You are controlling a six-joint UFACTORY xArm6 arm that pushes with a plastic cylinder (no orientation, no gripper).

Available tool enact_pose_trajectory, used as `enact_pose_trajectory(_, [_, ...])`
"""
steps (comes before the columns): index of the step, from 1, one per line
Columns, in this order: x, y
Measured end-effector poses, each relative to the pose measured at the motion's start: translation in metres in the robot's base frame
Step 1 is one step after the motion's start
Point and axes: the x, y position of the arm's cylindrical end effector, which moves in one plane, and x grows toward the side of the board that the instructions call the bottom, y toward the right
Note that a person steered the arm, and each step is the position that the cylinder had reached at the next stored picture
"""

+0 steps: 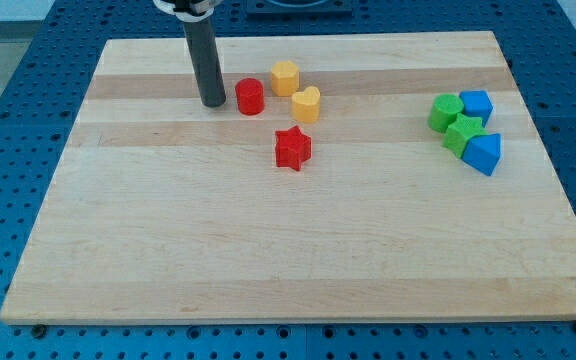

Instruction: Move the red circle to the bottom left side of the yellow hexagon

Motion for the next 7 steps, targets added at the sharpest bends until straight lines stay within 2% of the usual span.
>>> enact_pose_trajectory(4, [0.009, -0.019])
enact_pose_trajectory(7, [-0.010, -0.008])
